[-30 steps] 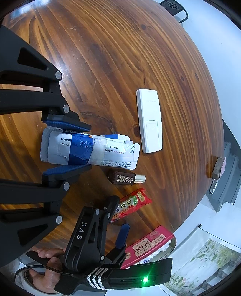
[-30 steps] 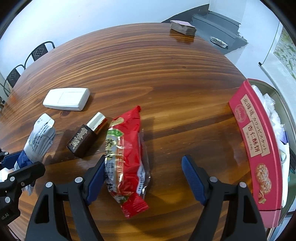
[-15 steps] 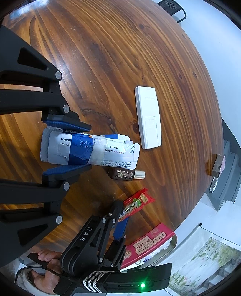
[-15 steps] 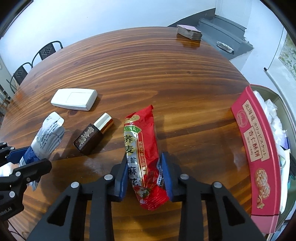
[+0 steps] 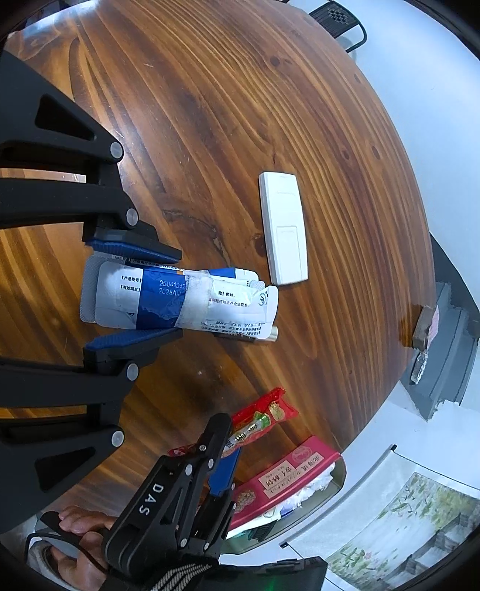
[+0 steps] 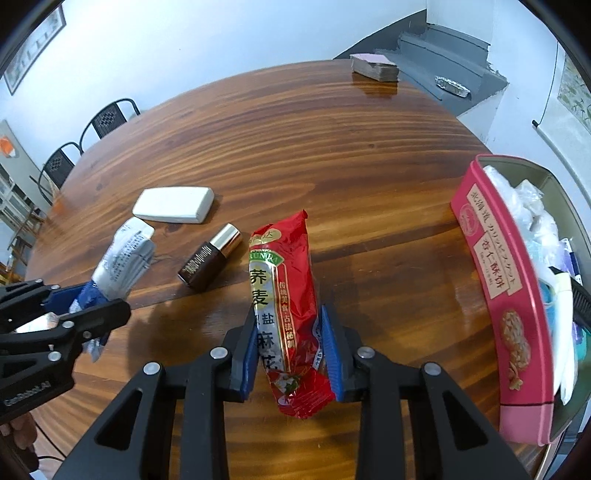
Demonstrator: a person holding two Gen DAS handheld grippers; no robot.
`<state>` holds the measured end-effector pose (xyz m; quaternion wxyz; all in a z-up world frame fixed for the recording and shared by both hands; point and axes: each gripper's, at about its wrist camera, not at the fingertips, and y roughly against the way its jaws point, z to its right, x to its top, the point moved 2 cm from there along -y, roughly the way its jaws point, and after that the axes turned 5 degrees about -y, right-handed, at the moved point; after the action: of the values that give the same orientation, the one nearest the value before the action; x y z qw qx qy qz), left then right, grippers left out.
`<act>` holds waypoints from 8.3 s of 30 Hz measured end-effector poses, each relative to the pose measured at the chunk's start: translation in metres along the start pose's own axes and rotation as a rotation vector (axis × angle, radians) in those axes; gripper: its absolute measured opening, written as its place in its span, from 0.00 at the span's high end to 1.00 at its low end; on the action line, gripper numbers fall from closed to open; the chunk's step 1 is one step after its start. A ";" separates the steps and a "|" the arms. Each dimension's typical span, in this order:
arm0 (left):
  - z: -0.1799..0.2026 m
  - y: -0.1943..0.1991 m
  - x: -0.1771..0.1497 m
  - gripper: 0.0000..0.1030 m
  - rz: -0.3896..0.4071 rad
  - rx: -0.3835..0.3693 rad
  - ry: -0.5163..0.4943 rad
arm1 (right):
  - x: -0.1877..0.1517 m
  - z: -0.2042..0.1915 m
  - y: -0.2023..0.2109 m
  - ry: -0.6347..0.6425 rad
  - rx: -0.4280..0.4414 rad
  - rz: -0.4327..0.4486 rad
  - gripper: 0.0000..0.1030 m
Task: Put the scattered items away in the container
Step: 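Carry the red snack packet and medicine packs over the tin with both grippers, then lower both items into the tin and open the left and right grippers, then withdraw both grippers from the tin back over the table, then grasp the white rectangular case with the left gripper while the right grasps the brown bottle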
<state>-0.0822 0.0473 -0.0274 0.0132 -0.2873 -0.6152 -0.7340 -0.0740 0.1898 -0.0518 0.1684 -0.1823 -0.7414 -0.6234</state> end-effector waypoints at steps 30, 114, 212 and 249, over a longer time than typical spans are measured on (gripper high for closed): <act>0.082 0.015 0.027 0.64 0.032 0.031 -0.047 | 0.012 0.062 0.059 -0.038 0.096 0.084 0.67; 0.288 -0.028 0.115 0.64 0.048 -0.091 -0.198 | -0.007 0.271 0.089 -0.182 0.007 0.073 0.67; -0.087 -0.018 -0.012 0.45 -0.035 0.085 0.163 | -0.016 -0.029 -0.001 0.036 0.079 -0.066 0.31; -0.121 -0.064 0.088 0.45 -0.010 0.080 0.020 | 0.025 -0.052 -0.048 0.014 0.101 -0.058 0.31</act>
<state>-0.2283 -0.0182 -0.0554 0.0273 -0.2760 -0.6455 -0.7116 -0.1181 0.1329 -0.0730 0.1646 -0.1477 -0.7757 -0.5911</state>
